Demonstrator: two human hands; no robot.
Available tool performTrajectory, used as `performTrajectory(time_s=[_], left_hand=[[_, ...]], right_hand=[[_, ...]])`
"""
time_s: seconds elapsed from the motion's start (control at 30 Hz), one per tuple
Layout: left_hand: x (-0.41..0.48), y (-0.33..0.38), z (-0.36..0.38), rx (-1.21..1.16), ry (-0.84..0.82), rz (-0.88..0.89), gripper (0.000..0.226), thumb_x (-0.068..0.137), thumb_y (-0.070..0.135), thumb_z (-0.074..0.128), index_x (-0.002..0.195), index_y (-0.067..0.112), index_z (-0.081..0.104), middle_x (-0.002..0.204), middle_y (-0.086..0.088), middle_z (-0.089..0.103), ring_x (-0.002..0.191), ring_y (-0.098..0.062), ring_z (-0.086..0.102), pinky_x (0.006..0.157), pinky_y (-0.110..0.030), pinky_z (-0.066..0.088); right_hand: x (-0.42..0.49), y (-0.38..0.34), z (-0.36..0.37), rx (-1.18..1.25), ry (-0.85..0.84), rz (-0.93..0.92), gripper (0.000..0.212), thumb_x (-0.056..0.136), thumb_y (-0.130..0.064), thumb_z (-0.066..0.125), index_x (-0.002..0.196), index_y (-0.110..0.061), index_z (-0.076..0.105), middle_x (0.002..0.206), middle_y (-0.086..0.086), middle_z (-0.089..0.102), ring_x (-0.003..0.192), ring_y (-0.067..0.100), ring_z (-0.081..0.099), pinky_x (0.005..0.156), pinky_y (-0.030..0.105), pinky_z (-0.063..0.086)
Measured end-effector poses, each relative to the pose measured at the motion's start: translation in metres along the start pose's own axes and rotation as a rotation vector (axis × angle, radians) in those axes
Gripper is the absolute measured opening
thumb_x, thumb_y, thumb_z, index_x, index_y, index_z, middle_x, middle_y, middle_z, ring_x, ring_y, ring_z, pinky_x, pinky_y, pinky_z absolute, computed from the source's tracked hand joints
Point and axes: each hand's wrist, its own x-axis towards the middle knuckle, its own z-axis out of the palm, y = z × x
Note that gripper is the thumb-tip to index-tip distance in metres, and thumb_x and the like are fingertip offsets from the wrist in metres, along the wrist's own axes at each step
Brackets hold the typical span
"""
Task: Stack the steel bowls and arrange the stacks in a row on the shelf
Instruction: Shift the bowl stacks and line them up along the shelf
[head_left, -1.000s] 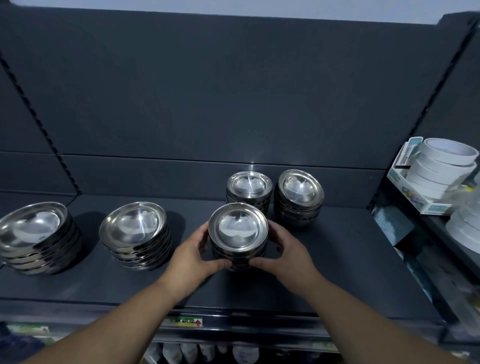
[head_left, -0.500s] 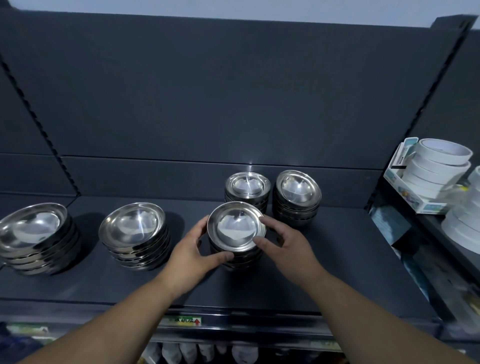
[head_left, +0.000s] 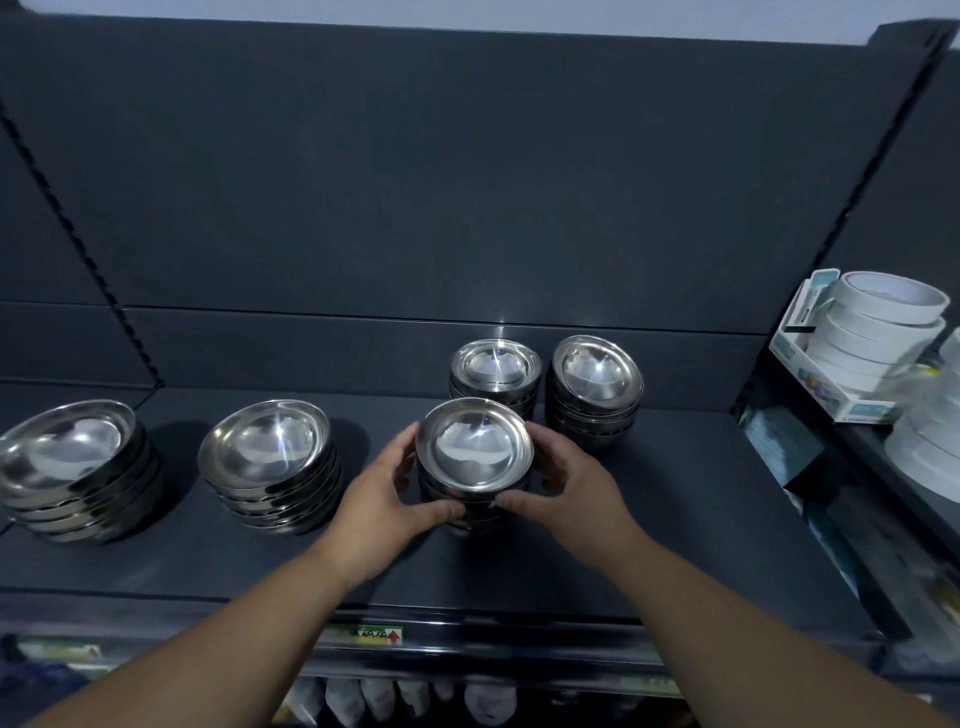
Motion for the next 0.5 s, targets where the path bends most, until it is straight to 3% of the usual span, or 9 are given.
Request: performTrajectory(time_s=[0.13,0.3,0.5], left_hand=[[-0.0021,0.0014,0.0014,0.006,0.010,-0.009,0.115,0.048,0.044,0.087,0.148,0.025,0.033,0.137,0.014,0.055,0.128,0.003,0.049,0.115,-0.035,0.035],[-0.0033,0.0000,0.0015,0.015,0.022,-0.018,0.114,0.048,0.047,0.086,0.148,0.028,0.033,0.139,0.014,0.054,0.129,0.002,0.047,0.116,-0.036,0.033],[-0.0035,-0.0028,0.0042,-0.012,0.021,-0.012,0.108,0.050,0.042,0.087,0.145,0.026,0.038,0.136,0.014,0.057,0.130,0.000,0.047,0.117,-0.039,0.032]], right_hand=[[-0.0029,0.0038,0.0032,0.034,0.004,0.001,0.075,0.067,-0.012,0.087,0.128,-0.035,0.052,0.121,-0.020,0.064,0.111,-0.012,0.057,0.088,0.003,0.042],[-0.0024,0.0029,0.0021,-0.012,0.028,-0.012,0.071,0.066,-0.014,0.088,0.111,-0.053,0.049,0.111,-0.033,0.060,0.108,-0.017,0.055,0.090,0.003,0.040],[-0.0032,0.0029,0.0018,0.007,0.050,-0.034,0.071,0.065,-0.011,0.088,0.109,-0.052,0.050,0.111,-0.032,0.060,0.108,-0.018,0.055,0.090,0.001,0.039]])
